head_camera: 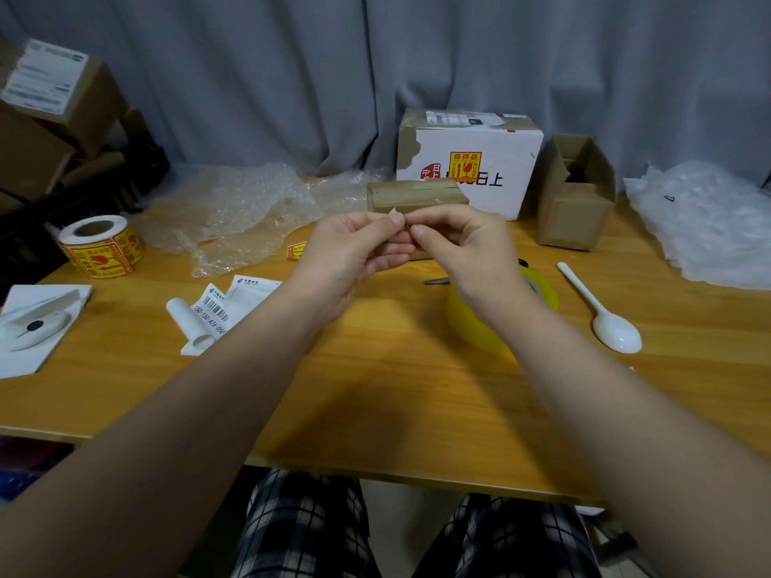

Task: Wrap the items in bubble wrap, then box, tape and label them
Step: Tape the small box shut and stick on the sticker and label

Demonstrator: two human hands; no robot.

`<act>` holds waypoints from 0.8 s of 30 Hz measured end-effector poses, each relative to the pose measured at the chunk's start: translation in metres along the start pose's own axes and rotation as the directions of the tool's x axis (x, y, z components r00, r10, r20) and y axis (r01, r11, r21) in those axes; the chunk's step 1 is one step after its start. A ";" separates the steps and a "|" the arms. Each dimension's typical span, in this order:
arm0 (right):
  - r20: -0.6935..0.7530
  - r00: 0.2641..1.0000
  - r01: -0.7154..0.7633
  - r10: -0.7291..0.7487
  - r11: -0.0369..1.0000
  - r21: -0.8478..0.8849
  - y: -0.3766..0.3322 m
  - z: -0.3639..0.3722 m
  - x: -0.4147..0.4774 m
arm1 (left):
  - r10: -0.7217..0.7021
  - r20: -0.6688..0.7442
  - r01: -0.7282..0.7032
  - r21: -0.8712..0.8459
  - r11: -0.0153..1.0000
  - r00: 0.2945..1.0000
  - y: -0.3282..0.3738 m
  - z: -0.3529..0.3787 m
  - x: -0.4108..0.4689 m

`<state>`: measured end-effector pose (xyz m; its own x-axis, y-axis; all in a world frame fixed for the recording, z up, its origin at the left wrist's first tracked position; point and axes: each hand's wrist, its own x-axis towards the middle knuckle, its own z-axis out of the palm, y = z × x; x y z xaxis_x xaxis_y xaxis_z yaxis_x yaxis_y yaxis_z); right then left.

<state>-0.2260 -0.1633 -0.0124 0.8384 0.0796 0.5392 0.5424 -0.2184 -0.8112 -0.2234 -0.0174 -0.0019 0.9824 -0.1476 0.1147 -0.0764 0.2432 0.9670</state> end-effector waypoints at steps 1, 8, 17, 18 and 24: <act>0.005 1.000 -0.007 0.006 1.000 0.029 -0.001 0.001 0.000 | -0.006 0.000 0.006 0.007 1.000 1.000 -0.001 -0.001 0.000; 0.011 0.999 -0.041 0.040 0.993 0.111 -0.002 0.002 -0.002 | -0.026 -0.008 0.026 0.006 1.000 1.000 -0.002 -0.001 -0.001; 0.009 0.999 -0.044 0.044 0.993 0.112 -0.001 0.003 0.000 | -0.018 -0.016 0.018 0.033 0.999 1.000 -0.003 -0.002 0.001; 0.012 0.999 -0.045 0.044 0.991 0.124 -0.002 0.003 -0.001 | -0.006 -0.020 0.008 0.056 0.998 1.000 -0.003 -0.002 0.001; 0.031 0.998 -0.061 0.056 0.977 0.203 -0.004 0.004 -0.004 | 0.054 -0.018 -0.051 0.135 0.990 0.998 -0.007 -0.004 0.000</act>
<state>-0.2313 -0.1589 -0.0123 0.8687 0.0974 0.4857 0.4896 -0.0204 -0.8717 -0.2223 -0.0150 -0.0095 0.9798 -0.1166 0.1623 -0.1485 0.1188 0.9817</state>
